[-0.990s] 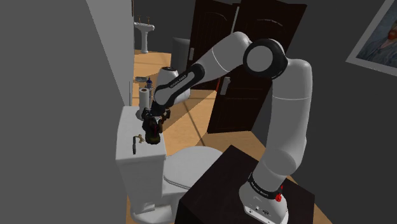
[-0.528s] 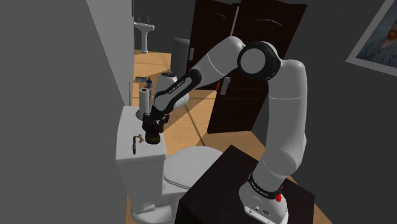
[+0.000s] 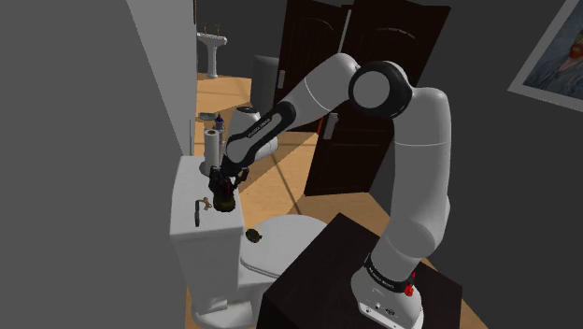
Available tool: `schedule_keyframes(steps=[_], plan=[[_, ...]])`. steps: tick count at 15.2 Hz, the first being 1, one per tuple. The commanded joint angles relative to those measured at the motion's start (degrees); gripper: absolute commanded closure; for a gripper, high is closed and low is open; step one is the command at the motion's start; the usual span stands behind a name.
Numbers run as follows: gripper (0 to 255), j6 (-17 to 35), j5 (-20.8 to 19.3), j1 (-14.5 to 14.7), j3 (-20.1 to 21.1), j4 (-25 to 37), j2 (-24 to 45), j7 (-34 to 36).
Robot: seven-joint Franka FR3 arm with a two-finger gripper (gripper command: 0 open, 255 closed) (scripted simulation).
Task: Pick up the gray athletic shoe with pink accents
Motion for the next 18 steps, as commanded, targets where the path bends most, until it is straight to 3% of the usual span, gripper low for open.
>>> schedule_keyframes(steps=[1,18], plan=[[255,0.01,-0.01,0.0,-0.02,0.07,0.15,0.0],[255,-9.65,1.04,-0.63,0.66,1.38,-8.26,-0.16]])
